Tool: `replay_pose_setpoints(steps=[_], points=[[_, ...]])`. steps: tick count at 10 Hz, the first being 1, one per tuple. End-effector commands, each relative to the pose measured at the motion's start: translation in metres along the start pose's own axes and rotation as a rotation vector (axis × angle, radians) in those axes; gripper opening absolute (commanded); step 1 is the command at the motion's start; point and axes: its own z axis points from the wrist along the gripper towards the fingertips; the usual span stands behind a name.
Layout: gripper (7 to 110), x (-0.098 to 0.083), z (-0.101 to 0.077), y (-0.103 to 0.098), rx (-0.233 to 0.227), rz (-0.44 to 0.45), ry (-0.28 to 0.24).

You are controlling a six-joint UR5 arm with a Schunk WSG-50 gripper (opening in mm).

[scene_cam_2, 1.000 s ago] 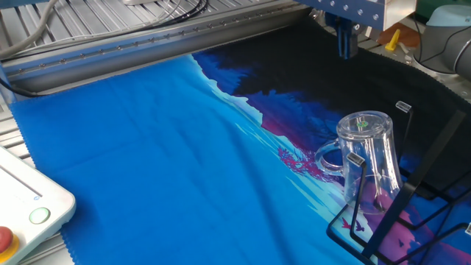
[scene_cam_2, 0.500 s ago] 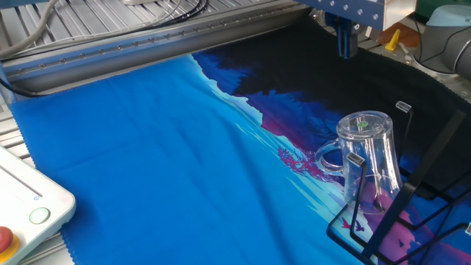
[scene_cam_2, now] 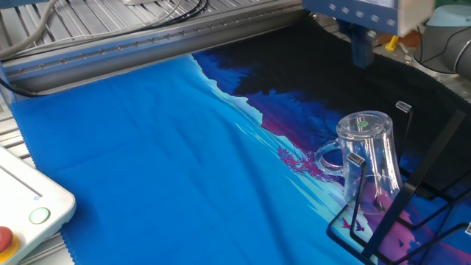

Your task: Take the cup off the cup rack

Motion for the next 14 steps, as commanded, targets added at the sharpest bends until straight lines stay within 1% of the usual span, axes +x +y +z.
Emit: replay_pose_setpoints(steps=[1, 2, 3, 4, 5, 6, 7, 8, 9, 10, 11, 12, 13, 14], points=[[7, -0.012, 0.006, -0.011, 0.067, -0.043, -0.054], [7, -0.043, 0.002, 0.004, 0.001, -0.048, -0.180], [7, -0.059, -0.005, 0.014, -0.043, -0.104, -0.246], [7, -0.062, -0.007, 0.013, -0.047, -0.122, -0.254], [7, -0.062, -0.004, 0.015, -0.061, -0.117, -0.254], [7, -0.059, -0.001, 0.006, -0.045, -0.122, -0.243], [7, -0.063, 0.000, -0.004, -0.019, -0.140, -0.259], [7, -0.061, 0.001, -0.004, -0.020, -0.138, -0.253], [7, -0.022, 0.004, -0.026, 0.066, -0.116, -0.086], [7, -0.014, 0.004, -0.041, 0.133, -0.116, -0.051], [7, -0.009, 0.005, -0.030, 0.088, -0.102, -0.035], [7, -0.023, 0.004, -0.001, -0.022, -0.101, -0.096], [7, -0.031, 0.001, 0.022, -0.106, -0.125, -0.133], [7, -0.034, 0.002, 0.011, -0.063, -0.141, -0.145]])
